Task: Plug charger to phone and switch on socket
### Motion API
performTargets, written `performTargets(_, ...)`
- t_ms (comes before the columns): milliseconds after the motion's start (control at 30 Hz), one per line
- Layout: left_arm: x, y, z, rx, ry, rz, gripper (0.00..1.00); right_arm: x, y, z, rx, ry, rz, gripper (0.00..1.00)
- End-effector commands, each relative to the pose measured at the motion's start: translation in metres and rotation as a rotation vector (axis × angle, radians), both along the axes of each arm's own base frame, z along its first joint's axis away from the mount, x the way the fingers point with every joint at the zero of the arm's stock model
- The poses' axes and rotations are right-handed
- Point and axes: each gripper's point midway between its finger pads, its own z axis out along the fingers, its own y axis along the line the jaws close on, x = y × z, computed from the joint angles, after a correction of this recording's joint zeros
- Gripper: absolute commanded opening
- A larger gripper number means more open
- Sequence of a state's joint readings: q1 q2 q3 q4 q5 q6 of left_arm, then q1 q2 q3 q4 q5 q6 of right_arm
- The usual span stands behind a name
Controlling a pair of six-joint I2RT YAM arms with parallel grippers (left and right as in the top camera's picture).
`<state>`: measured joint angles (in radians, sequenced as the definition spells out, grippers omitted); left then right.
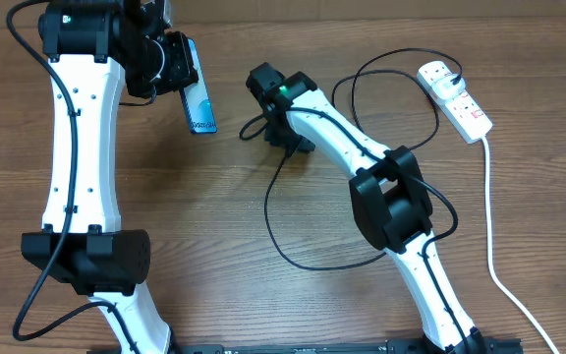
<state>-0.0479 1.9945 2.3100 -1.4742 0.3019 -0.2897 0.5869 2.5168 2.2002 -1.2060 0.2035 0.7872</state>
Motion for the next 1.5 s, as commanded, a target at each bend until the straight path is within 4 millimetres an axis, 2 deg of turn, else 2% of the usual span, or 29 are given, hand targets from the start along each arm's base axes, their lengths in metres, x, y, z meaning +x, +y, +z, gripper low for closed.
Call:
performTargets(0,0.001,0.001,0.002,-0.002,-0.008,0.003,0.04,0.005,-0.021,-0.014,-0.044,0.02,-0.045,0.37)
performTargets(133,0.001,0.001,0.002,-0.002,-0.01,0.003,0.04,0.003,-0.032,-0.017,-0.048,0.051,-0.049,0.3)
performTargets(367,0.001,0.001,0.002,-0.003,-0.008,0.003,0.04,0.004,-0.027,-0.021,0.027,0.092,0.01,0.23)
performTargets(533,-0.001,0.001,0.002,0.0,-0.003,-0.001,0.04,-0.005,-0.026,-0.039,0.046,0.126,0.008,0.22)
performTargets(667,-0.001,0.001,0.002,0.0,-0.003,-0.001,0.04,-0.012,-0.023,-0.048,0.077,0.153,0.009,0.15)
performTargets(767,-0.001,0.001,0.002,0.0,-0.003,-0.001,0.04,-0.011,-0.023,-0.049,0.078,0.15,0.009,0.11)
performTargets(833,-0.001,0.001,0.002,0.0,-0.003,-0.001,0.04,-0.011,-0.022,-0.049,0.079,0.148,0.009,0.04)
performTargets(1000,-0.001,0.001,0.002,-0.001,-0.003,0.0,0.04,-0.009,-0.017,-0.045,0.104,0.147,0.027,0.04)
performTargets(1067,-0.001,0.0,0.002,-0.002,-0.003,-0.001,0.04,-0.005,-0.01,-0.033,0.149,0.141,0.074,0.04)
performTargets(1167,-0.002,-0.003,0.003,-0.023,-0.002,-0.011,0.04,0.001,0.001,-0.002,0.234,0.113,0.135,0.04)
performTargets(1233,-0.004,-0.014,0.007,-0.075,-0.011,-0.066,0.04,0.004,0.007,0.032,0.309,0.077,0.19,0.04)
performTargets(1333,-0.012,-0.046,0.023,-0.232,-0.06,-0.251,0.04,-0.001,0.01,0.088,0.39,0.023,0.295,0.04)
performTargets(1467,-0.023,-0.075,0.05,-0.43,-0.132,-0.414,0.04,-0.029,-0.002,0.155,0.406,-0.017,0.45,0.04)
